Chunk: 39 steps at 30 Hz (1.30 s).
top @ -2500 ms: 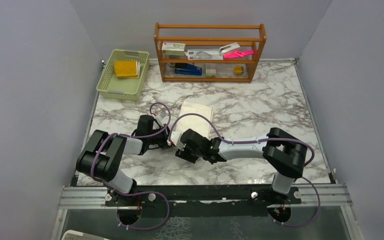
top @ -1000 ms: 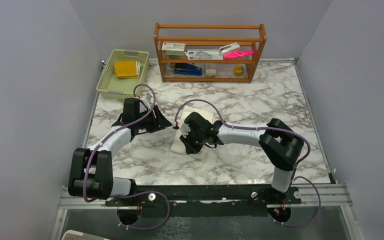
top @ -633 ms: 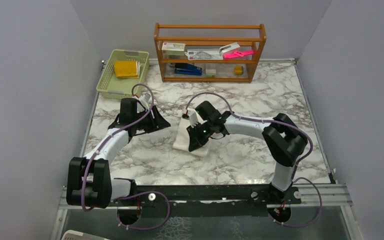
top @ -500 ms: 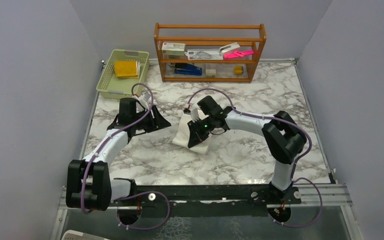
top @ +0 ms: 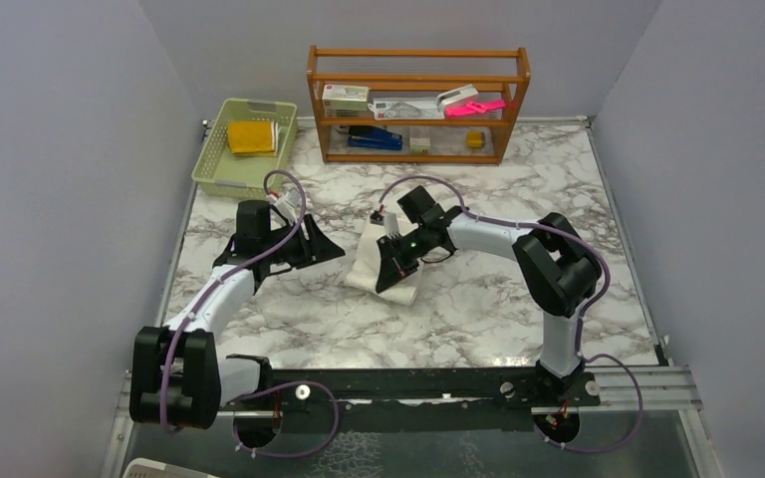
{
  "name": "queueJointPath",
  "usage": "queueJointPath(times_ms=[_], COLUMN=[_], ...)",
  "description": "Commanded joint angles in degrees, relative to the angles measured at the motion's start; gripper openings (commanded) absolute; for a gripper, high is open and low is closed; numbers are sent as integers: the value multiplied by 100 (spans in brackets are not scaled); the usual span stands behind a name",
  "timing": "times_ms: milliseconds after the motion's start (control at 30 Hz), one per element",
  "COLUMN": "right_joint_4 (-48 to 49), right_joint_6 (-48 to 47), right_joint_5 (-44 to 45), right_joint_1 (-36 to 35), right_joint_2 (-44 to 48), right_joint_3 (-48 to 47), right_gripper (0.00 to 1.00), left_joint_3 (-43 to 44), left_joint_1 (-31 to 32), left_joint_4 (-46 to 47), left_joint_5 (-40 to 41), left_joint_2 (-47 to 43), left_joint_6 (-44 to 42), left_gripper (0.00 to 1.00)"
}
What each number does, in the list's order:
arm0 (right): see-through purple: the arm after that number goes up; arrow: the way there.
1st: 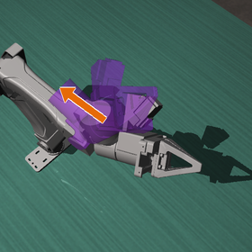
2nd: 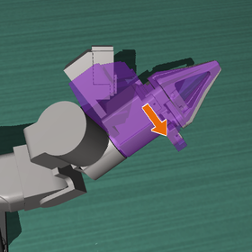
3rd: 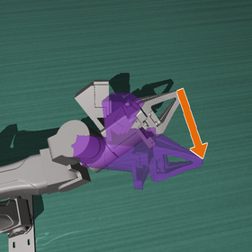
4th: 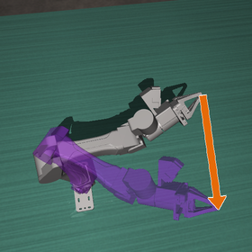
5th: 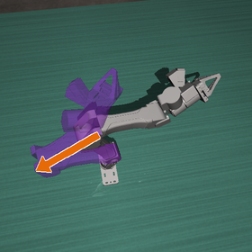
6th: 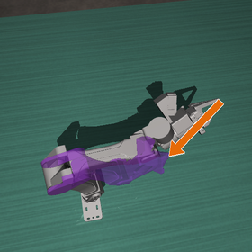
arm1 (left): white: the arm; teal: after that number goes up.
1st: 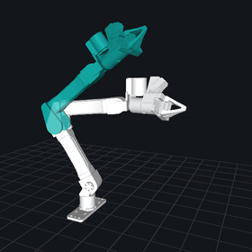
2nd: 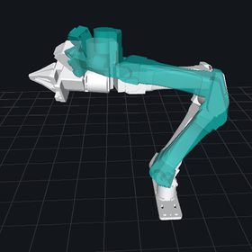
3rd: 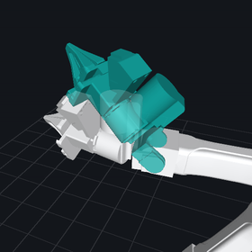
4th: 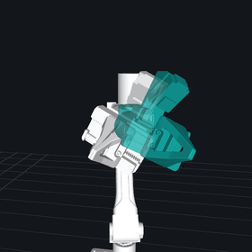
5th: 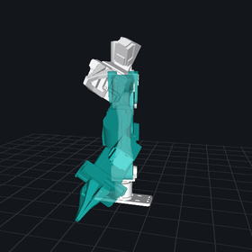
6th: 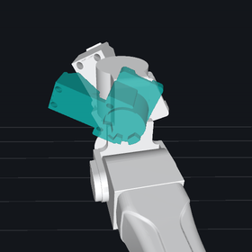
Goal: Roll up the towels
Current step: Roll the towel at the center of the board.
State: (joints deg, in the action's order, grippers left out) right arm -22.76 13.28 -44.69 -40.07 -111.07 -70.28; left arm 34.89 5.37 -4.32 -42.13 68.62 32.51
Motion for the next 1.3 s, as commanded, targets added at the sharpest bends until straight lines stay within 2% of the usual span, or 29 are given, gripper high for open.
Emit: queueJointPath(times_ms=[0, 100, 233, 400, 600, 867, 1033, 1100, 1167, 1267], right_joint_4=[338, 528, 703, 903, 1151, 1095, 968, 848, 786, 603], right_joint_6=[334, 555, 871, 1260, 1678, 1691, 1609, 1489, 1336, 937], right_joint_5=[-789, -982, -1335, -1531, -1515, -1455, -1352, -1206, -1013, -414], right_joint_1=[-26, -7, 155, 333, 523, 539, 537, 536, 536, 529], right_joint_2=[-227, -376, -656, -1051, -1305, -1407, -1423, -1371, -1212, -797], right_joint_3=[97, 53, -33, -16, 189, 198, 167, 133, 152, 205], right_gripper=[1, 1, 1, 1, 1, 1, 2, 9, 26, 44], left_joint_3=[-128, -322, -652, -775, -1036, -1311, -1242, -1224, -1214, -1253], left_joint_1=[111, 327, 811, 1367, 1397, 1397, 1397, 1393, 1397, 1397], left_joint_4=[527, 881, 1950, 2406, 2803, 3504, 3569, 3569, 3569, 3569], left_joint_5=[-416, -446, -530, -204, 34, 348, 779, 967, 1121, 1302], left_joint_2=[-103, -103, -17, 345, 719, 1490, 1859, 1971, 2085, 2248], left_joint_6=[255, 562, 1242, 1376, 1512, 1600, 1360, 1278, 1214, 1113], left_gripper=[50, 46, 40, 37, 33, 31, 30, 29, 29, 29])
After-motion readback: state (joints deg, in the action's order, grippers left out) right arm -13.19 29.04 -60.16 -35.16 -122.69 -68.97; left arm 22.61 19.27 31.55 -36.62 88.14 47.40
